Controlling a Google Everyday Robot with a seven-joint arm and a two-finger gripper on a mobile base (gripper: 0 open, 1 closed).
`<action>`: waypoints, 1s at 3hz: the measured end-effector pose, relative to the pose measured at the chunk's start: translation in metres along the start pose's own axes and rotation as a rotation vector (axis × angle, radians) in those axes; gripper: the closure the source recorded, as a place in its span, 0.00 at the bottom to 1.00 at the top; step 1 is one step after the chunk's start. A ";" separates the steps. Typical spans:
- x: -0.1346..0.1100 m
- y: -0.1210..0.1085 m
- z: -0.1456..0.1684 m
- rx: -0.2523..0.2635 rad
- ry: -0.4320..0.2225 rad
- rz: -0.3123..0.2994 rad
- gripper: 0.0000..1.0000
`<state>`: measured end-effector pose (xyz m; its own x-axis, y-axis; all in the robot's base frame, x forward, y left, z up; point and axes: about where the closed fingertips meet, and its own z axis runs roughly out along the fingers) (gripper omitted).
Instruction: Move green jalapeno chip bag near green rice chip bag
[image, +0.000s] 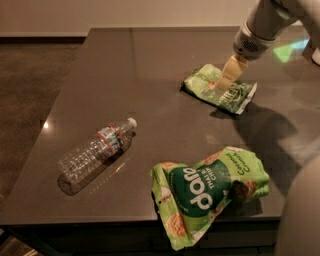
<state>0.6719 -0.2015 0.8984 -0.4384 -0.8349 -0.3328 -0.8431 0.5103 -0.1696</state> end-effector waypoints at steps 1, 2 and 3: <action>-0.012 -0.016 0.023 -0.018 -0.023 0.034 0.00; -0.024 -0.022 0.042 -0.059 -0.055 0.057 0.00; -0.034 -0.021 0.054 -0.084 -0.069 0.060 0.00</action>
Offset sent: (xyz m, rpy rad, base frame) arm 0.0636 0.0245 -0.0296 0.1527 0.0591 -0.0282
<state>0.7213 -0.1728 0.8627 -0.4686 -0.7856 -0.4040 -0.8403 0.5375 -0.0705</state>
